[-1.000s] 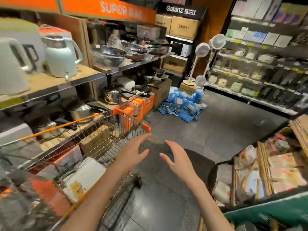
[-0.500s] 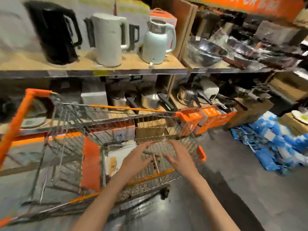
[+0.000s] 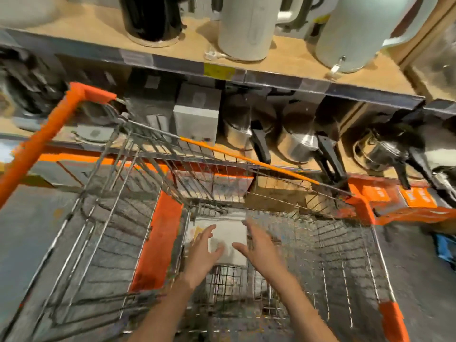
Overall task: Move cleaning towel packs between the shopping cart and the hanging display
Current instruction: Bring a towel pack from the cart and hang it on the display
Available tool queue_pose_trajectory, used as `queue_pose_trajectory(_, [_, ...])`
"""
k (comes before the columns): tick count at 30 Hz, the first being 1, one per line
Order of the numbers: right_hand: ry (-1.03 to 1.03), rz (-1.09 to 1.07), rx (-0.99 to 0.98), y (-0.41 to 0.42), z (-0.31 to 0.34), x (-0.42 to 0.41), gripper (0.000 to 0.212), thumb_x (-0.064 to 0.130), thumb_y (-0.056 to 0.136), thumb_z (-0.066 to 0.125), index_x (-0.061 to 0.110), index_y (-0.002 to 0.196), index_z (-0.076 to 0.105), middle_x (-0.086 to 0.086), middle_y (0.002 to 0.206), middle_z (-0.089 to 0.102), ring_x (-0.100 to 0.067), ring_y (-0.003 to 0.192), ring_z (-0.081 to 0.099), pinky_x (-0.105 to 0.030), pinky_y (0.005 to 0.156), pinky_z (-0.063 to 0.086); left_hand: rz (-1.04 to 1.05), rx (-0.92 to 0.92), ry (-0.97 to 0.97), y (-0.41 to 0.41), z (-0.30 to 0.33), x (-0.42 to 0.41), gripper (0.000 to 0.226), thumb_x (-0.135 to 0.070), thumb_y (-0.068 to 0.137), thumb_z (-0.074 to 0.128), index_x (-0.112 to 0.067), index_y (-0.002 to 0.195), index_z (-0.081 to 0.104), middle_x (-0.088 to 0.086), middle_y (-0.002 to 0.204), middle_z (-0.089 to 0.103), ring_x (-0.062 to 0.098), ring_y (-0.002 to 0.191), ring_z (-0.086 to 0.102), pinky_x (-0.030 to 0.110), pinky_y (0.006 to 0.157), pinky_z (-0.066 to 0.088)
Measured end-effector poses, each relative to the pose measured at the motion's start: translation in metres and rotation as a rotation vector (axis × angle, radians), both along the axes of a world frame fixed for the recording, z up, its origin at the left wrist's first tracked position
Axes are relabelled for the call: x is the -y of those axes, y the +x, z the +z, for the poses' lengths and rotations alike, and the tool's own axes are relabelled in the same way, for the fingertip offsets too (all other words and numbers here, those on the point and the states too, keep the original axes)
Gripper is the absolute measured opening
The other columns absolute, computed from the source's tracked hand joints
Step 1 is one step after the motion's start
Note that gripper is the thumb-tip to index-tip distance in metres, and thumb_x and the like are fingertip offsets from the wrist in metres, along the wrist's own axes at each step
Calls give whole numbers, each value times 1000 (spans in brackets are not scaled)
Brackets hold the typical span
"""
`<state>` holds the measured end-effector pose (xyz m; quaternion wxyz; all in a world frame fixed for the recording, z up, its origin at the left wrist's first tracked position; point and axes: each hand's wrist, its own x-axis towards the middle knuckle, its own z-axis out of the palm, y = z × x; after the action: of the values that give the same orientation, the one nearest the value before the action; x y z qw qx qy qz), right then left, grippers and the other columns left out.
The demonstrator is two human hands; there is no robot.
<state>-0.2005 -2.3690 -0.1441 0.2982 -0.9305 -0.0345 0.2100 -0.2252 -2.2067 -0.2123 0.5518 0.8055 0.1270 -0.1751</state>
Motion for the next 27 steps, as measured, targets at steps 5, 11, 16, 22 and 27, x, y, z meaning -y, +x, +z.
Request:
queue_pose_trajectory(5, [-18,44,-126,46,-76,-1,67,39,89,61,20,145,30,1,149,36,-18,137,32,-36,112,29,242,-56,-12,24,-60,4,66,6,82,65,-5,139,34,16,140,40,29,129,42,22,97,39])
queue_pose_trajectory(11, [-40,173,-266,87,-178,-14,70,33,88,62,15,146,28,-3,150,33,-19,137,31,-29,110,28,470,-100,44,36,-145,-4,57,-3,81,67,-21,130,44,-2,120,52,19,115,55,3,81,37])
queue_pose_trajectory(16, [28,217,-263,121,-245,-40,70,42,81,68,25,141,35,5,125,52,-19,120,46,-34,100,40,480,-135,53,32,-204,0,63,-12,86,65,-16,142,36,-3,138,41,5,123,44,11,92,31])
queue_pose_trajectory(22, [-52,324,-246,158,-294,-63,79,50,73,73,18,137,40,-8,135,52,-26,124,46,-42,103,40,560,-38,55,35,-243,3,72,1,79,66,-44,129,41,-9,141,42,-11,112,51,15,94,43])
queue_pose_trajectory(27, [-271,430,-176,146,-306,-71,89,62,72,64,17,142,31,-6,141,46,-24,132,37,-42,109,27,616,-10,-11,29,-258,5,73,0,76,67,-36,135,43,-10,137,43,-10,114,50,14,89,48])
